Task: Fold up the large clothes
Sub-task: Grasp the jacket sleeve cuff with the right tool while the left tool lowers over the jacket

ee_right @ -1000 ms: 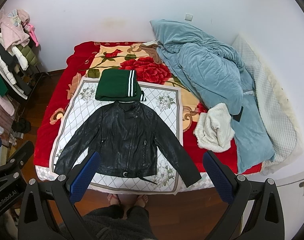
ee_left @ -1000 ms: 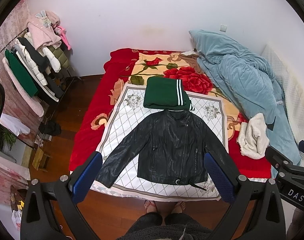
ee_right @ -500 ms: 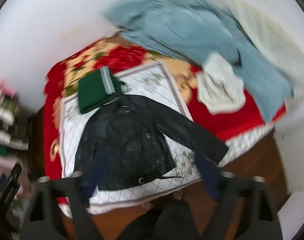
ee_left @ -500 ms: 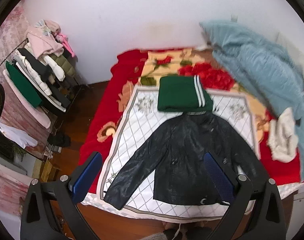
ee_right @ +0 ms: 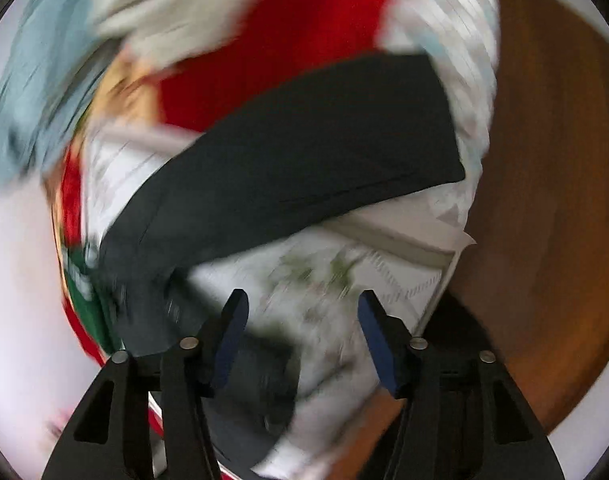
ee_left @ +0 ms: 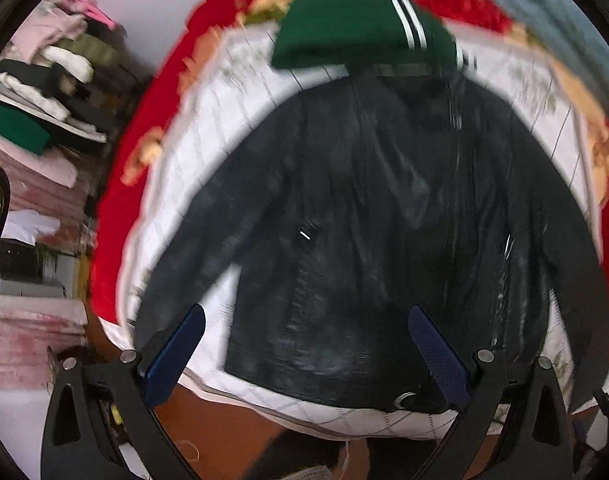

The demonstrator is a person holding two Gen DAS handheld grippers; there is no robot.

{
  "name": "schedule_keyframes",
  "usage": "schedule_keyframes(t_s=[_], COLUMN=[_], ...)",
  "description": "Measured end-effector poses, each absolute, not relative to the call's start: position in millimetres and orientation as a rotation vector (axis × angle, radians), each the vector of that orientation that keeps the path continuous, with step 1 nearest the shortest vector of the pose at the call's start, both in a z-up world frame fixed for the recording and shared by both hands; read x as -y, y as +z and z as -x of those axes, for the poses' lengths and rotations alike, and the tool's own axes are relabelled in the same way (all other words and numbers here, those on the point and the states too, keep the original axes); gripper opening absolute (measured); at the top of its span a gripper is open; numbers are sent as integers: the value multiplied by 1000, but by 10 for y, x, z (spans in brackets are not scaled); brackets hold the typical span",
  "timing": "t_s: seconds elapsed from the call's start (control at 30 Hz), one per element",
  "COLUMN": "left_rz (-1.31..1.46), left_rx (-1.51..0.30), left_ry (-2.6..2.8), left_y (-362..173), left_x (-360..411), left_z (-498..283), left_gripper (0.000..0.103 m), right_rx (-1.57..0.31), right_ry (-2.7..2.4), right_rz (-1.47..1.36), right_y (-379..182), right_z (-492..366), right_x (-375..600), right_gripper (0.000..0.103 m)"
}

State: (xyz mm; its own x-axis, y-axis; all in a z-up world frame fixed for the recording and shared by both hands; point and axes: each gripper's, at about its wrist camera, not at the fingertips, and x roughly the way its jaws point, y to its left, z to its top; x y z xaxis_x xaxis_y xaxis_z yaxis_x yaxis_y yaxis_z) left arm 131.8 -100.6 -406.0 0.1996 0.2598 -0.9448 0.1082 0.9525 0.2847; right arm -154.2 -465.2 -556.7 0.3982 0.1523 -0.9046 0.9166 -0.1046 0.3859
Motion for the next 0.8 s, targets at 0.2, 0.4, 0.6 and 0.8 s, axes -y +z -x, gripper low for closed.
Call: schedule_keyframes(t_s=[0.2,0.4,0.6,0.8], left_rz=[-383,-409,-431,-427], left_rx=[-1440,-1440,-1444,-1399], left_ry=[48,-40,-81,-81], left_y=[-4798,-5115,-5237,-5154], left_x=[1466,1833,1963,1857], left_z=[-1333,-1430,-1418,-1514], left_gripper=[103,103,103,103], right_rx=[-665,-486,-452,-398], right_ry=[-909,-900,-948,-1042], right_rz=[-1794,-1681,-1731,-1623], right_y=[-6472,-6363,-6730,-6169], right_z=[1921,1877,1782,1662], right_x=[4985,5085,5073,4996], right_gripper=[61,60,71,16])
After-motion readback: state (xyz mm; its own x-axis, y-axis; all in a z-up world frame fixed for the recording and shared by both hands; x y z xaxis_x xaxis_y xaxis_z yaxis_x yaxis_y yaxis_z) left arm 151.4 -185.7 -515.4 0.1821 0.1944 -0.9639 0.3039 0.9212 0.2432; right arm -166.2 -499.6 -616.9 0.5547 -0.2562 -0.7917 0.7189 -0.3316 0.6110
